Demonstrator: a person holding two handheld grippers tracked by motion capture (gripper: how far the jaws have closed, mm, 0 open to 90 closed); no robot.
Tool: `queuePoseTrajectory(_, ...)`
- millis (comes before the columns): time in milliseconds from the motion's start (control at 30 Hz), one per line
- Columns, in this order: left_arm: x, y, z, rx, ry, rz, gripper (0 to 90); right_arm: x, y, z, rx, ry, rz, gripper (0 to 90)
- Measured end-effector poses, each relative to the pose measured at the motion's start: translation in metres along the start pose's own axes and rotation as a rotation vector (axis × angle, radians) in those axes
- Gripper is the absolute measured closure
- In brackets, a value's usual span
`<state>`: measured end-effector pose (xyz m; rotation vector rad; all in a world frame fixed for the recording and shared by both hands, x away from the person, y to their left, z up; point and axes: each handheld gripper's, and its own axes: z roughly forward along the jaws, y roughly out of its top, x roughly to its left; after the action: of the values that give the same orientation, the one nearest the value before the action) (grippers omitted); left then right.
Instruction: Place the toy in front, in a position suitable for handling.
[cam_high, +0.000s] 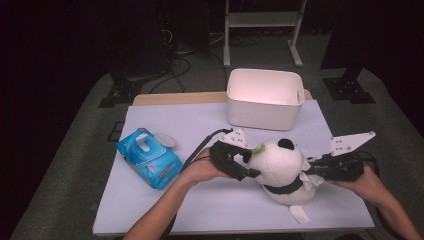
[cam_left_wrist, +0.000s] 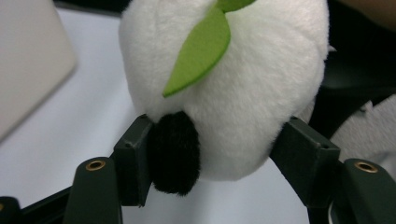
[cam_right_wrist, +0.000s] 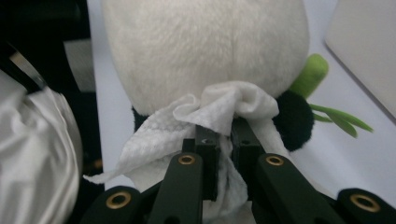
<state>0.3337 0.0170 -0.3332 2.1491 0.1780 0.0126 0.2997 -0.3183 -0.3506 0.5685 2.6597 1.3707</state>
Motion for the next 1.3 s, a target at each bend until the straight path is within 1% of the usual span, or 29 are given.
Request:
queuePoseTrajectory(33,0.0,0.004,-0.005,-0.02,-0.003,0.002,34.9,-0.001,0.002,-0.001,-0.019,0.012,0.002,83.8)
queuePoseTrajectory(67,-0.001,0.008,-0.011,-0.037,0.003,0.007,35.1,-0.001,0.005,0.0,-0.025,0.014,-0.003,83.9)
queuePoseTrajectory(133,-0.002,0.017,-0.022,-0.049,0.021,0.024,35.2,-0.001,0.011,0.007,-0.013,0.026,-0.017,83.8)
queuePoseTrajectory(167,-0.003,0.022,-0.031,-0.047,0.038,0.034,35.1,0.0,0.013,0.012,-0.009,0.032,-0.025,83.8)
queuePoseTrajectory(200,-0.003,0.024,-0.035,-0.038,0.05,0.043,35.0,0.0,0.017,0.023,-0.005,0.052,-0.031,83.8)
queuePoseTrajectory(267,-0.003,0.024,-0.042,-0.006,0.072,0.044,34.7,-0.001,0.02,0.034,-0.005,0.077,-0.026,83.8)
queuePoseTrajectory(300,-0.003,0.021,-0.044,0.01,0.079,0.037,34.6,-0.002,0.02,0.039,-0.002,0.088,-0.027,83.7)
queuePoseTrajectory(333,-0.003,0.019,-0.044,0.02,0.079,0.036,34.3,-0.002,0.021,0.042,0.0,0.092,-0.028,83.7)
queuePoseTrajectory(367,-0.002,0.014,-0.044,0.03,0.081,0.03,34.0,-0.003,0.021,0.043,-0.001,0.091,-0.028,83.7)
queuePoseTrajectory(400,-0.001,0.01,-0.043,0.029,0.073,0.02,33.8,-0.004,0.021,0.043,0.002,0.091,-0.026,83.7)
queuePoseTrajectory(467,0.0,0.005,-0.042,0.012,0.068,0.005,33.5,-0.005,0.02,0.038,-0.008,0.088,-0.019,83.7)
queuePoseTrajectory(500,0.001,0.004,-0.042,0.007,0.065,0.004,33.3,-0.005,0.02,0.034,-0.015,0.085,-0.012,83.7)
queuePoseTrajectory(600,-0.001,0.006,-0.039,0.009,0.06,0.013,32.8,-0.004,0.024,0.02,-0.027,0.067,-0.018,83.7)
queuePoseTrajectory(667,-0.002,0.009,-0.035,0.02,0.059,0.029,32.7,-0.003,0.031,0.011,-0.039,0.056,-0.029,83.7)
queuePoseTrajectory(733,-0.004,0.011,-0.031,0.02,0.054,0.036,32.5,-0.001,0.041,0.002,-0.05,0.045,-0.054,83.6)
queuePoseTrajectory(800,-0.006,0.014,-0.027,0.034,0.058,0.049,32.5,0.002,0.054,-0.002,-0.049,0.038,-0.081,83.6)
queuePoseTrajectory(867,-0.007,0.016,-0.025,0.047,0.066,0.056,32.4,0.005,0.067,-0.003,-0.02,0.024,-0.121,83.6)
queuePoseTrajectory(933,-0.007,0.018,-0.024,0.061,0.065,0.065,32.5,0.007,0.077,-0.001,-0.009,0.029,-0.145,83.6)
queuePoseTrajectory(967,-0.008,0.018,-0.024,0.061,0.064,0.059,32.5,0.008,0.083,-0.001,0.002,0.029,-0.155,83.6)
queuePoseTrajectory(1000,-0.008,0.018,-0.023,0.063,0.06,0.06,32.6,0.01,0.09,0.001,0.007,0.033,-0.172,83.6)
queuePoseTrajectory(1033,-0.009,0.018,-0.022,0.059,0.057,0.058,32.7,0.011,0.095,0.001,0.004,0.041,-0.179,83.6)
queuePoseTrajectory(1100,-0.009,0.019,-0.02,0.065,0.054,0.07,32.8,0.014,0.105,0.004,0.006,0.047,-0.199,83.6)
queuePoseTrajectory(1133,-0.01,0.02,-0.019,0.06,0.05,0.071,33.2,0.016,0.11,0.006,0.01,0.05,-0.212,83.6)
queuePoseTrajectory(1200,-0.012,0.02,-0.018,0.06,0.046,0.076,34.1,0.019,0.117,0.01,0.014,0.06,-0.232,83.6)
queuePoseTrajectory(1300,-0.012,0.019,-0.019,0.062,0.046,0.059,34.7,0.021,0.123,0.013,0.037,0.057,-0.254,83.6)
